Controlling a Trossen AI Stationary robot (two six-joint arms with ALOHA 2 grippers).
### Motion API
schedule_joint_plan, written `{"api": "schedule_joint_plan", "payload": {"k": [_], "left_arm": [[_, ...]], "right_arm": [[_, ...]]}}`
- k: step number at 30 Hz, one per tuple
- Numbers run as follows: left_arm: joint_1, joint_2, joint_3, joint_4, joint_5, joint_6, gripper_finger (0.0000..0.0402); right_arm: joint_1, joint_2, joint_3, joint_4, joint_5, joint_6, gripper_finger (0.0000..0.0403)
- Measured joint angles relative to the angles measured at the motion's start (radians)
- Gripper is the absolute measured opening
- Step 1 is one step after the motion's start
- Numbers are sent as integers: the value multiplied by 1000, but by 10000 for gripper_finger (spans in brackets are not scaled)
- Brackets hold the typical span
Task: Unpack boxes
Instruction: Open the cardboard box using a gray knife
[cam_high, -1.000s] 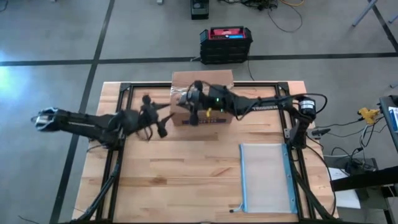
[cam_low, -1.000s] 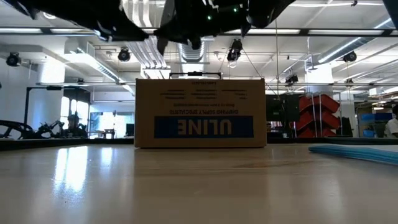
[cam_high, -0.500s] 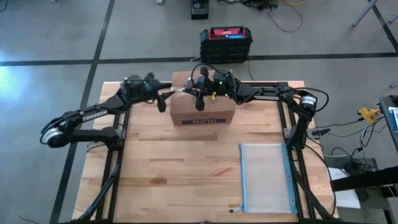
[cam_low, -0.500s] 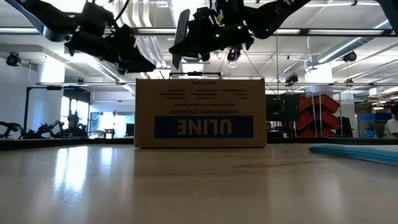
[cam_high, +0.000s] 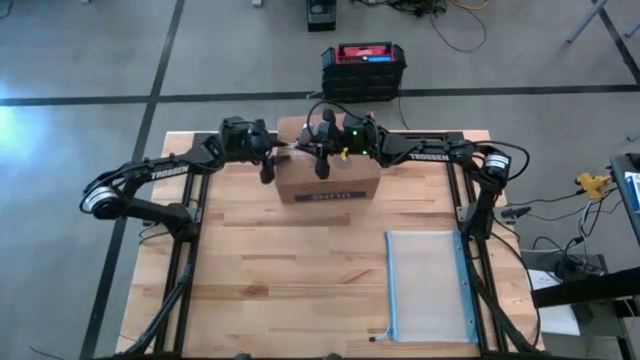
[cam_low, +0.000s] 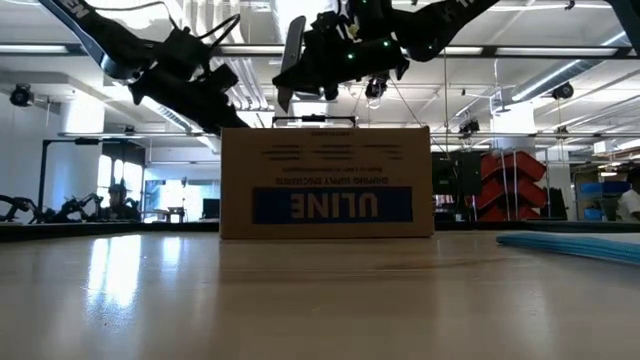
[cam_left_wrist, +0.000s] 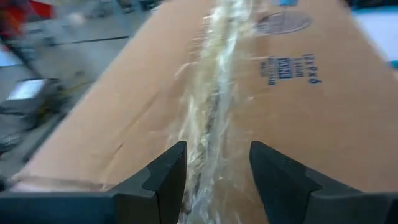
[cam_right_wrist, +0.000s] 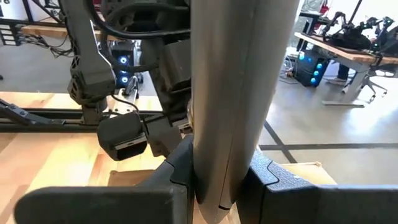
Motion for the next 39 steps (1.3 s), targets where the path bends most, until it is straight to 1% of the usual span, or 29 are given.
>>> {"api": "schedule_joint_plan", "payload": {"k": [2,3,8,12,14,18,20,21,23,25,27,32,35,39], "left_arm": [[-12,-4,-2,-14,61,-20,167],[-20,-9,-3,-19,74,-26,168],[-79,-73,-23,-54,82,-28,167],[-126,-169,-28,-124,84,-34,165],[-146,-235,-30,-157,51,-36,165],[-162,-351,-55,-166,-113,-27,164],[-161,-378,-68,-162,-153,-22,163],[-160,-381,-73,-156,-160,-23,162],[-161,-375,-88,-134,-159,-35,163],[-162,-348,-106,-72,-150,-58,165],[-162,-310,-119,-37,-150,-67,166],[-161,-222,-122,-40,-151,-65,163],[-161,-191,-119,-33,-149,-66,160],[-161,-184,-117,-39,-149,-66,157]], "right_arm": [[3,0,1,0,-36,10,50],[5,0,1,-3,-46,18,50],[28,0,2,-36,-69,-10,50],[62,-1,2,-55,-96,-43,50],[78,0,2,-61,-97,-74,50],[80,0,2,-35,-102,-126,50],[66,11,2,-2,-107,-134,50],[56,19,5,10,-127,-128,50],[36,49,30,30,-201,-105,50],[18,86,66,38,-256,-80,50],[7,128,103,34,-292,-65,50],[-10,206,193,16,-379,-42,50],[-11,232,236,-18,-406,-48,50],[-11,265,261,-37,-410,-69,50]]}}
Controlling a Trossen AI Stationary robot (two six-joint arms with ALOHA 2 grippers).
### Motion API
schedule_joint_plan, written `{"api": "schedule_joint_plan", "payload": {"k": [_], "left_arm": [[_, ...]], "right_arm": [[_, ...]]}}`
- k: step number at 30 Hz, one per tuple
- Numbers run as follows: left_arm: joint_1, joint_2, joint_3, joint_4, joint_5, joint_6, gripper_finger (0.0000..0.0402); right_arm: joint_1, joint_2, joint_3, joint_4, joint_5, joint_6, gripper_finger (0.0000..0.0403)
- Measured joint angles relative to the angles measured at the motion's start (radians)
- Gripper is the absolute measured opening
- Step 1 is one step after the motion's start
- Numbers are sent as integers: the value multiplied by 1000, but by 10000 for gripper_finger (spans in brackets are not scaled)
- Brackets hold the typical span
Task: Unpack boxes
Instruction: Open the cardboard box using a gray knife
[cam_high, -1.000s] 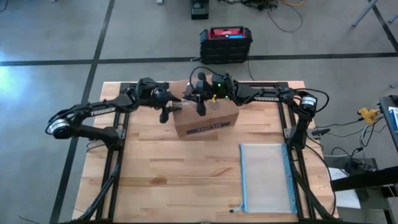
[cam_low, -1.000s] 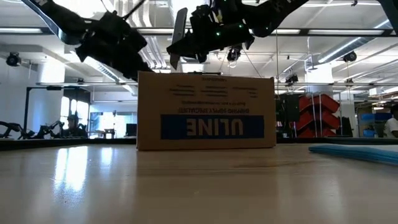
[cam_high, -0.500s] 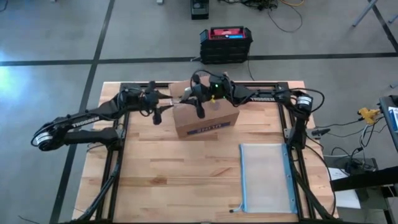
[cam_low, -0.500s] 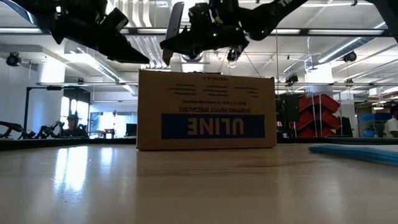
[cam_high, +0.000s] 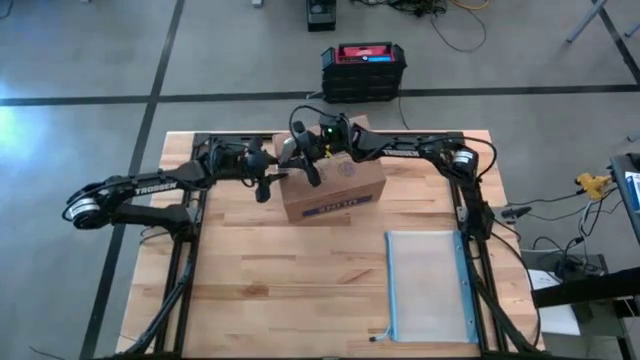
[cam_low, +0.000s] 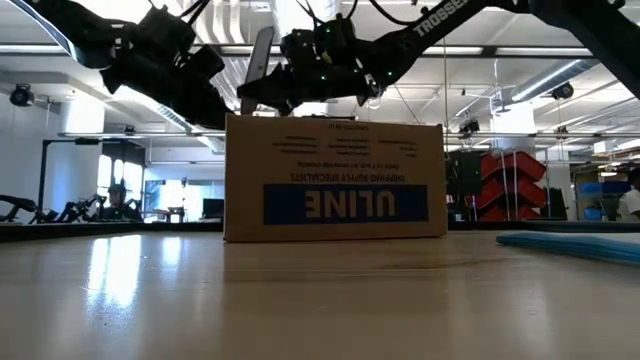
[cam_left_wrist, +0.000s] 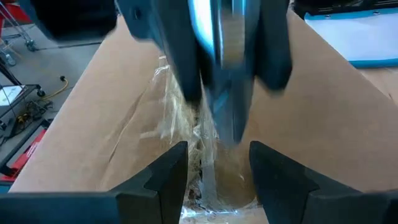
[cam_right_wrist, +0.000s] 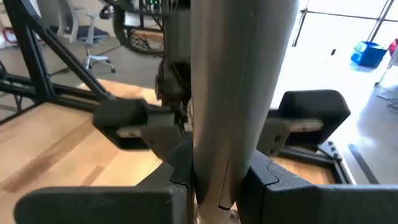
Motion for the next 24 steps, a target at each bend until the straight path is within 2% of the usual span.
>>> {"api": "schedule_joint_plan", "payload": {"k": [12,24], "left_arm": [[-1,-38,-1,-59,-2,4,165],[-6,-37,-10,-77,1,12,167]], "right_arm": [[0,46,15,0,8,-71,50],[-4,34,15,-50,27,-122,50]]}}
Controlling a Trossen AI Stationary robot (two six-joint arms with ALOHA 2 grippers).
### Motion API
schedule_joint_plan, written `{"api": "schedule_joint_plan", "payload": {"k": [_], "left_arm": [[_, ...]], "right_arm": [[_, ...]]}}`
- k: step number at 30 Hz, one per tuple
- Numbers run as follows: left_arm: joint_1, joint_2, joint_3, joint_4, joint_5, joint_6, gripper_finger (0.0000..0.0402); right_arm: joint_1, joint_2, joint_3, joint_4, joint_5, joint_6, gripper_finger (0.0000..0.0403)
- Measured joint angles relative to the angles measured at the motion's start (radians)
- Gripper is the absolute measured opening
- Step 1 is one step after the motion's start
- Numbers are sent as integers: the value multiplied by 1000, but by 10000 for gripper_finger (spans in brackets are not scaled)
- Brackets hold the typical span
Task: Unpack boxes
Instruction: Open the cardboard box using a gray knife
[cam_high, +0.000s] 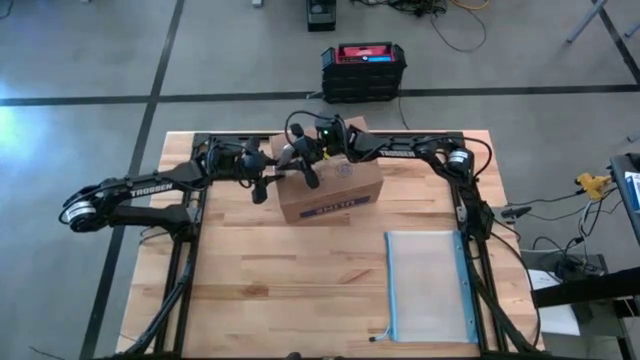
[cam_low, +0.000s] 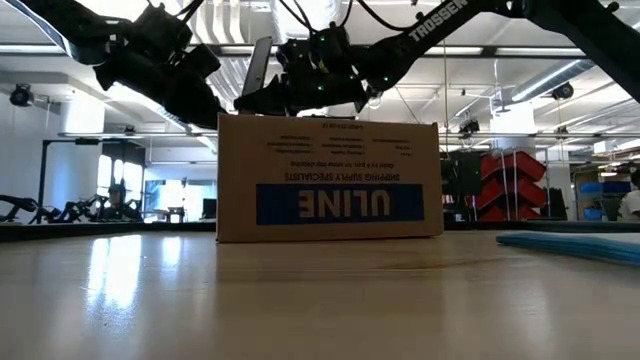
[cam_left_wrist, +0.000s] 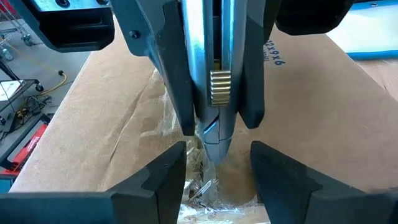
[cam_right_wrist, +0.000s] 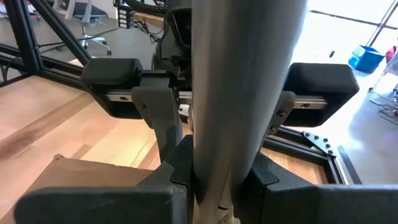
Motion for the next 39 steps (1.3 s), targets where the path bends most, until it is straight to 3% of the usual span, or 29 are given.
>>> {"api": "schedule_joint_plan", "payload": {"k": [16,39], "left_arm": [[-1,-2,-20,5,9,-2,155],[-1,-2,-28,4,8,-14,155]], "right_arm": [[-11,-60,-3,-205,86,-97,50],[-71,-157,-14,-522,130,-87,50]]}}
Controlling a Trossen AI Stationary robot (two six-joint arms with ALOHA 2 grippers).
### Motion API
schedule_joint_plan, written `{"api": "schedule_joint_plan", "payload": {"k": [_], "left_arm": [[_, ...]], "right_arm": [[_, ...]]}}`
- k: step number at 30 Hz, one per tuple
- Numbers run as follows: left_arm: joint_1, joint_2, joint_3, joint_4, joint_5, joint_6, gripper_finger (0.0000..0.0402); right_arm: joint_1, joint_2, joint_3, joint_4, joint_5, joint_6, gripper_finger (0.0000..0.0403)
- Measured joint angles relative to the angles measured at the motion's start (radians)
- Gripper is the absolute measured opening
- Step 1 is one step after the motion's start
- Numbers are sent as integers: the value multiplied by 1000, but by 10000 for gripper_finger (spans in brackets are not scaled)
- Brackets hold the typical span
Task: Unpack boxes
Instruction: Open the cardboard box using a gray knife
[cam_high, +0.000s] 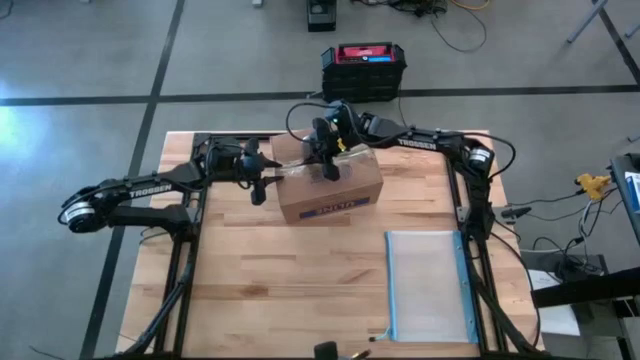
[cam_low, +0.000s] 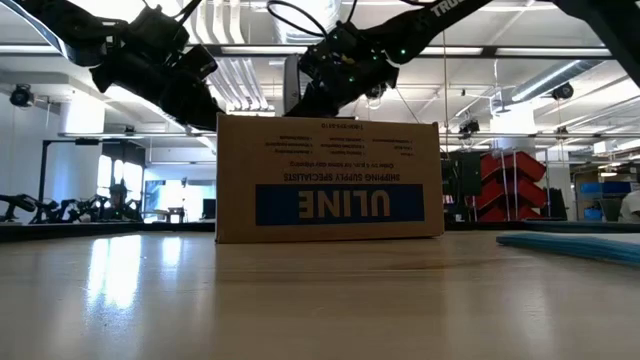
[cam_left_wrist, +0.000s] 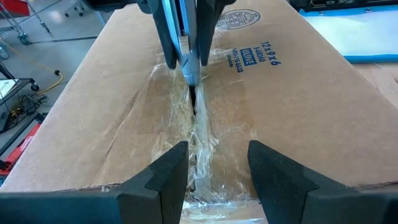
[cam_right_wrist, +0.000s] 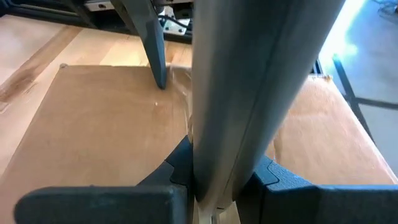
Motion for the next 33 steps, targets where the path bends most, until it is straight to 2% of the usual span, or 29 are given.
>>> {"api": "schedule_joint_plan", "payload": {"k": [9,15,25,33], "left_arm": [[0,0,0,-6,0,-16,155],[0,0,0,-10,2,-23,155],[0,-9,0,-18,1,-32,155],[-1,-10,0,-17,2,-32,155]], "right_arm": [[-34,-64,-28,-140,9,-12,50],[-51,-150,-123,-170,35,-3,50],[-61,-422,-411,-52,183,91,50],[-57,-603,-617,107,203,186,50]]}}
